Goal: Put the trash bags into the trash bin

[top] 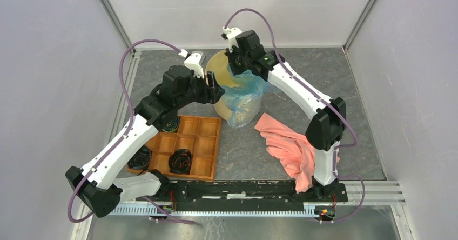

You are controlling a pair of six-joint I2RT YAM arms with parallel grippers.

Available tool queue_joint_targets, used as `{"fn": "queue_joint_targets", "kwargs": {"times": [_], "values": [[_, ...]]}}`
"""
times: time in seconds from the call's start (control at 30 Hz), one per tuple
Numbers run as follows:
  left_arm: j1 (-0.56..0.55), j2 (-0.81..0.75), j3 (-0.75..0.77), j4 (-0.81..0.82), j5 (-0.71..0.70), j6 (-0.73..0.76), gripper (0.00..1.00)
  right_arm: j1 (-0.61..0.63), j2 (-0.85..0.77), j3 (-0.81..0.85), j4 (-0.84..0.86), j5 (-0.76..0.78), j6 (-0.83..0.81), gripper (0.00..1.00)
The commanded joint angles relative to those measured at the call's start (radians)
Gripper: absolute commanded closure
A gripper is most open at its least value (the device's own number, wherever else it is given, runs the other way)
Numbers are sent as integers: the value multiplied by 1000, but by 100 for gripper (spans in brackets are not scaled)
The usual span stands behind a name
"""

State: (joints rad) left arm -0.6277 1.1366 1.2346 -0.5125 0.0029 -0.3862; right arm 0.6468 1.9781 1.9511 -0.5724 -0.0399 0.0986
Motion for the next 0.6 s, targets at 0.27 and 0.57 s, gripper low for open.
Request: {"fn": "queue_joint_targets", "kwargs": {"times": [0.27,0.57], "values": [[3,272,134,117,0,-77,62,-6,-171,-46,104,104,50,96],[35,285,153,146,-30,-58,52,-10,-171,-6,87,188,-17,72]]}}
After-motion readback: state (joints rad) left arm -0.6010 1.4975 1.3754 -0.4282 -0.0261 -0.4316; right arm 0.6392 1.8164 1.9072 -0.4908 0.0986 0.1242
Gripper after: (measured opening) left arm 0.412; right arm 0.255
